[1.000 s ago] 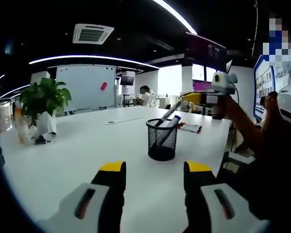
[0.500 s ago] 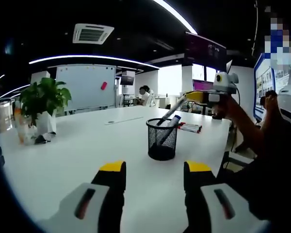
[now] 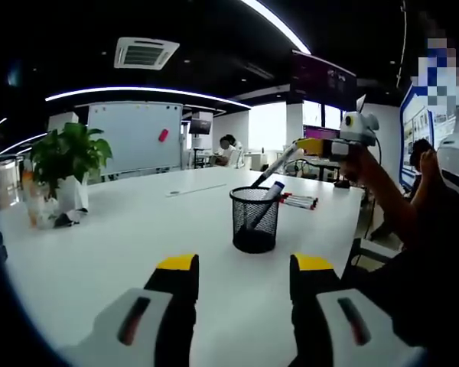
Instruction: Pick up the whiteboard markers from the pen holder and place them facing the whiteboard neatly
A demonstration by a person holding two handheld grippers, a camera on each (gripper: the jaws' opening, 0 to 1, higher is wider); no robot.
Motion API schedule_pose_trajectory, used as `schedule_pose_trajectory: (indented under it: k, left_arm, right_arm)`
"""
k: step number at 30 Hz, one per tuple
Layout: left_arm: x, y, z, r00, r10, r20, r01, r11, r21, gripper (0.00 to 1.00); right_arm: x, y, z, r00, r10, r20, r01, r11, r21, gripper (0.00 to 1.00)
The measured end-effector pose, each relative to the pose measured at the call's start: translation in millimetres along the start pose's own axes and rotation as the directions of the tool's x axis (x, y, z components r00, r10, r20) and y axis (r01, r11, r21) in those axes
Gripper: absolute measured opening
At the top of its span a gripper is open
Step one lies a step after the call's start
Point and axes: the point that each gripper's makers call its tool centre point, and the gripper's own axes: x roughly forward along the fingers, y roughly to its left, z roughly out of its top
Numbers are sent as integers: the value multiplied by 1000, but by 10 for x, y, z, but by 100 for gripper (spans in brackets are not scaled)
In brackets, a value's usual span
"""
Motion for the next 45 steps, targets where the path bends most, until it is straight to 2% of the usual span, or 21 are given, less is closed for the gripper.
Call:
schedule_pose_trajectory:
  k: [8,26,30,33,36,40,45]
  left_arm:
    - [0,3,-4,1000,0,-1,0,1000,-1,49]
    - [7,-6,-4,1000,-5,-4,5,1000,-1,49]
    - [5,-1,-2,1000,-2,-2,2,1000,-2,49]
    - [5,-4,-10,1000,-3,-5,3,1000,-1,49]
    - [4,-4,-10,1000,-4,-4,4,1000,-1,49]
    - [2,1,-13,1000,-4,-5,4,1000,-1,49]
    - [2,3,-17,1000,-2,-4,2,1000,-3,49]
  right_arm:
    - [-55,-83,56,999,-33,19,33,999,-2,13]
    - [-158,-244,-142,996,-85,-15,85,996,-13,13]
    - [-174,-294,-157,994,-106,-13,105,991,-83,13]
    - [-185,-326,-182,991,-130,-21,127,987,-95,13]
    - [-235,-405,-212,985,-172,-20,171,985,-37,13]
    - [-301,-496,-199,977,-215,2,215,976,-21,13]
    - [-357,-550,-171,971,-238,16,238,971,-11,13]
